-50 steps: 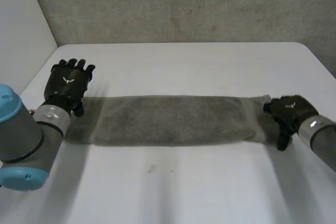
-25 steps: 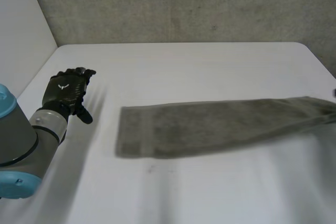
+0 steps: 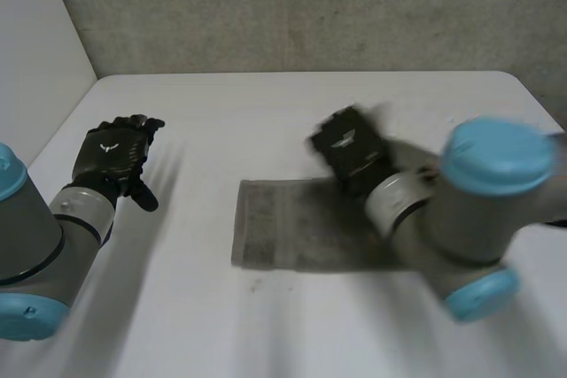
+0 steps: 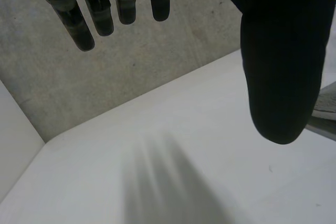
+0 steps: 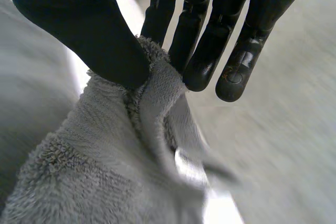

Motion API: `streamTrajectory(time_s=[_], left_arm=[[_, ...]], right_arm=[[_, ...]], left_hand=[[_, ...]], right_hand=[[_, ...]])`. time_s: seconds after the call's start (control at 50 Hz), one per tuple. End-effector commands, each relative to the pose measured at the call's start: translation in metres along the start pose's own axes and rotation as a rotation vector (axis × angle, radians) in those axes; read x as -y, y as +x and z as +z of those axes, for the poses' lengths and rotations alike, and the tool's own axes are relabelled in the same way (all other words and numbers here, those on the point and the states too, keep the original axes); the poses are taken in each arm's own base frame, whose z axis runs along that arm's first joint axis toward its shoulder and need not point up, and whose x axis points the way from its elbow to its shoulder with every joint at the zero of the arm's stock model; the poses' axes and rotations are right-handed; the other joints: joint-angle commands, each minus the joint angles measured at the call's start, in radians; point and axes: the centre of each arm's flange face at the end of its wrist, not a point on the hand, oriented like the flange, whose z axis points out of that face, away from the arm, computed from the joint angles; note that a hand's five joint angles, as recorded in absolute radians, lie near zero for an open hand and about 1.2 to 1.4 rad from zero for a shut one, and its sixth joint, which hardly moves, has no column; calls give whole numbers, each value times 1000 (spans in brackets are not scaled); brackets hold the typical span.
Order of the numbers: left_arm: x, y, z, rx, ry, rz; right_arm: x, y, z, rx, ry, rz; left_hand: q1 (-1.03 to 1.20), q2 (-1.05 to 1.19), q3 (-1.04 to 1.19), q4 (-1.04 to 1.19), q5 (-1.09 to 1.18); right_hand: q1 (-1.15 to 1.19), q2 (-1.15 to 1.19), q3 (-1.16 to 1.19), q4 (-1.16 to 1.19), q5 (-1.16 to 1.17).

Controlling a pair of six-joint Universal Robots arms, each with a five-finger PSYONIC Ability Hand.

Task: Fold the towel.

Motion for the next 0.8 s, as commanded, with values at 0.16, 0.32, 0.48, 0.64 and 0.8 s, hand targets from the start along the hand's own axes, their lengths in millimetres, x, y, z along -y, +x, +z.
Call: streamTrajectory(time_s=[0.16, 0.32, 0.48, 0.64, 0.8], left_arm=[[-1, 8, -3, -24, -2, 3], [7, 18, -2, -55, 31, 8], [24, 52, 5, -142, 100, 8], [20, 110, 6, -289, 122, 22], [-16, 138, 6, -356, 28, 49]], right_arm=[[-2, -115, -12, 313, 75, -10], [19, -58, -17, 178, 80, 98], [-24, 28, -28, -33, -86, 388], [-79, 38, -60, -44, -312, 513], [-117, 38, -79, -44, -420, 565]], left_hand=[[-5, 10, 8, 7, -29], [-5, 10, 8, 7, -29], [-5, 10, 8, 7, -29], [-5, 10, 8, 7, -29], [-5, 10, 8, 7, -29]], right_hand=[[-134, -352, -365, -372, -331], [-784, -1002, -1015, -1022, -981], [-784, -1002, -1015, -1022, -981], [-784, -1002, -1015, -1022, -981], [-727, -944, -958, -965, -924]])
